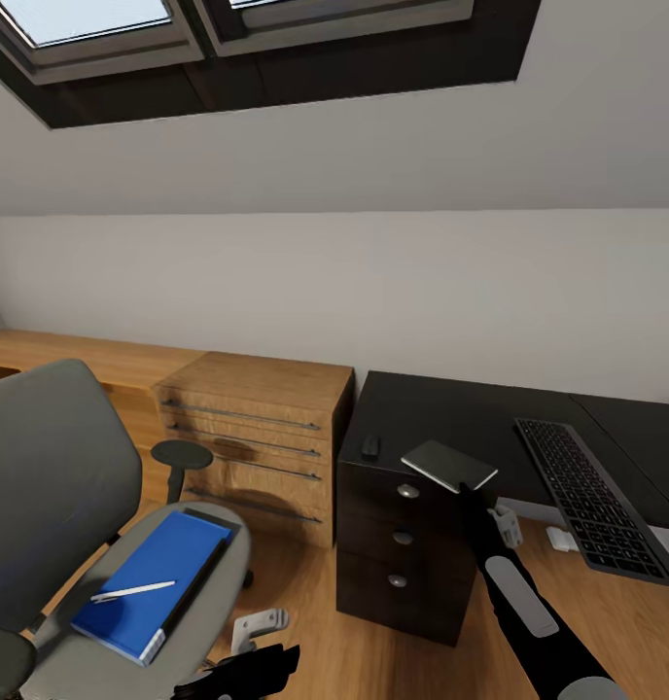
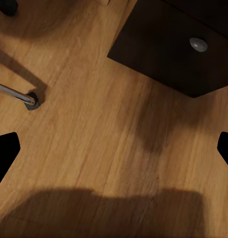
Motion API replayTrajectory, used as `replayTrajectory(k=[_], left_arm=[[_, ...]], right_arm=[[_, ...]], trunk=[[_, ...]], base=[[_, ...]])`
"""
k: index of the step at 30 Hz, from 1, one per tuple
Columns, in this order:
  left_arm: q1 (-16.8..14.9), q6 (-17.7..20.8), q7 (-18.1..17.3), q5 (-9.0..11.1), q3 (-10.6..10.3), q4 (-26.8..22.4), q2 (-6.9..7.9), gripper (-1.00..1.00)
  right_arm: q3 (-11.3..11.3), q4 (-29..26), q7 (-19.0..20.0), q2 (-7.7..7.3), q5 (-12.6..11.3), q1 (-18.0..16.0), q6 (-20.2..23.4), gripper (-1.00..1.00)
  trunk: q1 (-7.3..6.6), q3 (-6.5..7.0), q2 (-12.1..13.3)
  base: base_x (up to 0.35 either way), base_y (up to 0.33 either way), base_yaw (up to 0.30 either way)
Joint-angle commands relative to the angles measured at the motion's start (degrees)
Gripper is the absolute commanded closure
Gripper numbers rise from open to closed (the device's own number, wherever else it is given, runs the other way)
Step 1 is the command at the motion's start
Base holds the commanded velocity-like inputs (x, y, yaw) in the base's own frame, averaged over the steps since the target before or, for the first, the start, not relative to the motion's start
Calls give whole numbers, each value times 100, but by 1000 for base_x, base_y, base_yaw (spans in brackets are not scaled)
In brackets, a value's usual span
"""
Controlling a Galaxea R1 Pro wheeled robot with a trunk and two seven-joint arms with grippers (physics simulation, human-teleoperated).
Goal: In the bedroom, organize the workspace by keeping the computer under the desk, ensuring the monitor is on the desk, placing the keyboard on the desk next to the monitor, placing the mouse on the desk next to the keyboard, moving the folder from the swivel chair onto the desk next to the mouse, stacking the notebook on top of the folder with the pen on top of the notebook, and positioning the swivel chair next to the desk.
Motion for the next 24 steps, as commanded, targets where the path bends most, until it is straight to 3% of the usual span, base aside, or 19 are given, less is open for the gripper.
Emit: replayTrajectory(k=[1, 7, 8, 24], left_arm=[[-2, 15, 52, 60, -3, -7, 0, -100], [-2, 15, 44, 60, 2, -6, 6, -100], [-2, 15, 44, 60, 3, -6, 7, -100], [-2, 15, 20, 69, 6, -6, 16, -100]], right_arm=[[43, 144, 26, -7, -126, -2, -46, 100], [43, 144, 26, -13, -121, -2, -46, 100], [43, 144, 26, -14, -120, -2, -46, -100], [43, 144, 21, -16, -117, -2, -55, -100]], trunk=[[0, -6, -2], [0, -6, -2], [0, -6, -2], [0, -6, -2]], base=[[0, 0, 0], [0, 0, 0], [0, 0, 0], [0, 0, 0]])
